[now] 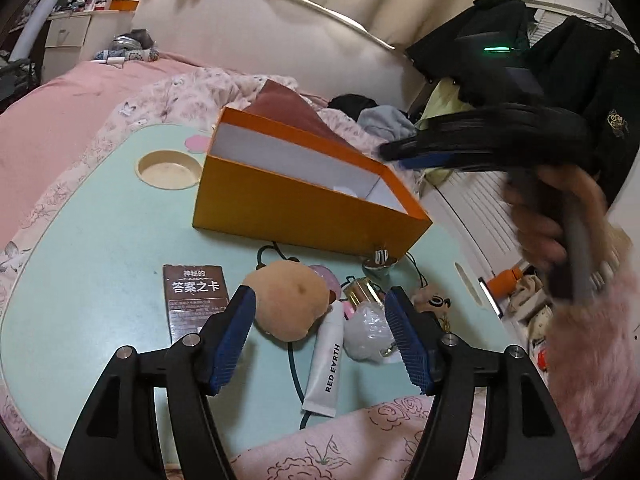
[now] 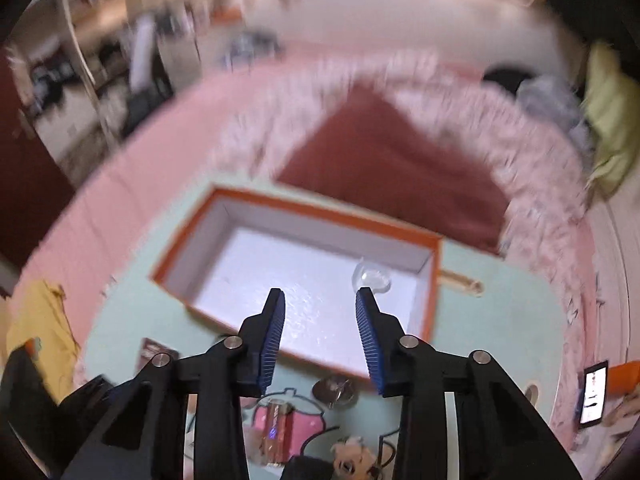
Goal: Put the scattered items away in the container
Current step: 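Carry the tan plush out and set it on the table beside the tube, then grasp the clear cup in the box with the right gripper and lift, then carry the clear cup out of the box and set it on the table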
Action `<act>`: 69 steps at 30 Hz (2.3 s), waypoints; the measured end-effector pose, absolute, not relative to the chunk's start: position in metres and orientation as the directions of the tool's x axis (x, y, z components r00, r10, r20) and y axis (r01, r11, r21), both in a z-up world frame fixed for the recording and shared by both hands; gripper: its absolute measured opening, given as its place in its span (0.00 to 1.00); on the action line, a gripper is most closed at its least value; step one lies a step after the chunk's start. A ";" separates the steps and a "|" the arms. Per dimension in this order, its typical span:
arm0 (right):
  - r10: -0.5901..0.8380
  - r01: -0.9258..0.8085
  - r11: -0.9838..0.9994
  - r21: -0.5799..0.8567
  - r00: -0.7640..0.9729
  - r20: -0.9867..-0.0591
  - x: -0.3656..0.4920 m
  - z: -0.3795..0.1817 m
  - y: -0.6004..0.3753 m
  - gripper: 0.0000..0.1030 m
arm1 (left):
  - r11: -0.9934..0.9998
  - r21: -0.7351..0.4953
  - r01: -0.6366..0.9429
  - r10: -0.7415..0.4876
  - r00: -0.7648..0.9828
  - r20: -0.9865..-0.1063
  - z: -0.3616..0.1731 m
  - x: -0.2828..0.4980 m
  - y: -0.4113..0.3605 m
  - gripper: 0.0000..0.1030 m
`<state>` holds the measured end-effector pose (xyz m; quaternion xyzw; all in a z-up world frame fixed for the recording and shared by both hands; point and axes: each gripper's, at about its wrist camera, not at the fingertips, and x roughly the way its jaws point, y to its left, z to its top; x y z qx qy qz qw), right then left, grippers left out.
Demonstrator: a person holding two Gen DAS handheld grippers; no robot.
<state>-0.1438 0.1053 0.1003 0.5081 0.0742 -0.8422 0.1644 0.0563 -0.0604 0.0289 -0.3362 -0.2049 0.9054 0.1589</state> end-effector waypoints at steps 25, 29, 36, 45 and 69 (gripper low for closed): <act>0.162 0.237 -0.948 -0.211 -0.211 -0.964 -0.234 0.014 0.089 0.34 | -0.837 -0.522 -0.166 0.473 -0.699 -0.536 0.021 0.057 -0.063 0.65; 0.081 0.214 -0.970 -0.116 -0.164 -0.983 -0.232 0.018 0.093 0.33 | -0.835 -0.524 -0.166 0.474 -0.700 -0.534 0.021 0.057 -0.064 0.65; 0.003 0.188 -0.981 -0.041 -0.198 -0.980 -0.225 0.033 0.100 0.21 | -0.832 -0.530 -0.163 0.477 -0.697 -0.536 0.020 0.056 -0.064 0.66; 0.004 0.181 -0.983 -0.021 -0.091 -0.996 -0.225 0.020 0.102 0.27 | -0.832 -0.531 -0.160 0.478 -0.693 -0.540 0.018 0.055 -0.063 0.65; -0.288 0.256 -0.946 0.201 -0.368 -0.884 -0.134 0.102 0.129 0.17 | -0.829 -0.543 -0.133 0.462 -0.710 -0.532 0.019 0.056 -0.070 0.66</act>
